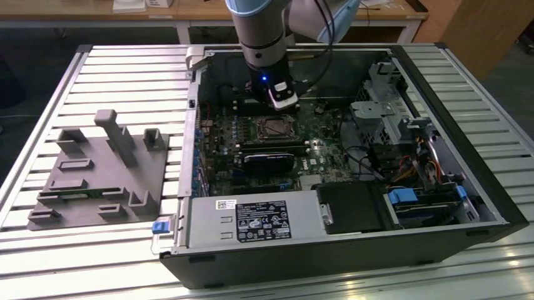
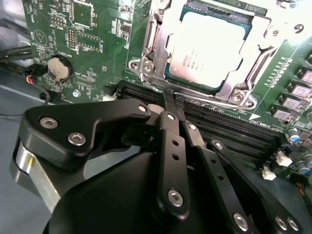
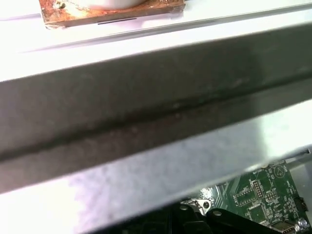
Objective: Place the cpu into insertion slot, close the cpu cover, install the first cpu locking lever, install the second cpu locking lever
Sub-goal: 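Install the first cpu locking lever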
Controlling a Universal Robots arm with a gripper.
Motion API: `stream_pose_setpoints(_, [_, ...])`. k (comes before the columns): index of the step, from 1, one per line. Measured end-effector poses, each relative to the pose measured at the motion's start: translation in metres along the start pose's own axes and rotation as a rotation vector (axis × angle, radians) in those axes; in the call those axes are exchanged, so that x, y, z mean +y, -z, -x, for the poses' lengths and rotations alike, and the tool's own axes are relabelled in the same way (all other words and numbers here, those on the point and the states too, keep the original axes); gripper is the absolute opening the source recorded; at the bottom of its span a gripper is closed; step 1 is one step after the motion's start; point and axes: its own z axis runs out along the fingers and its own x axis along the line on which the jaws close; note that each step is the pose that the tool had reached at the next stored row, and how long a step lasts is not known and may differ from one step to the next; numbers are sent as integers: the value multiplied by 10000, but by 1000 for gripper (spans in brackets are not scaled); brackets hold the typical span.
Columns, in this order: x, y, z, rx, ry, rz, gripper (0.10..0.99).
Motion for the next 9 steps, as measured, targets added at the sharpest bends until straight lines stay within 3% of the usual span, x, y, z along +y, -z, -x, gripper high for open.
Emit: stream_pose_setpoints(9, [2,12,2,-1,1,1,106])
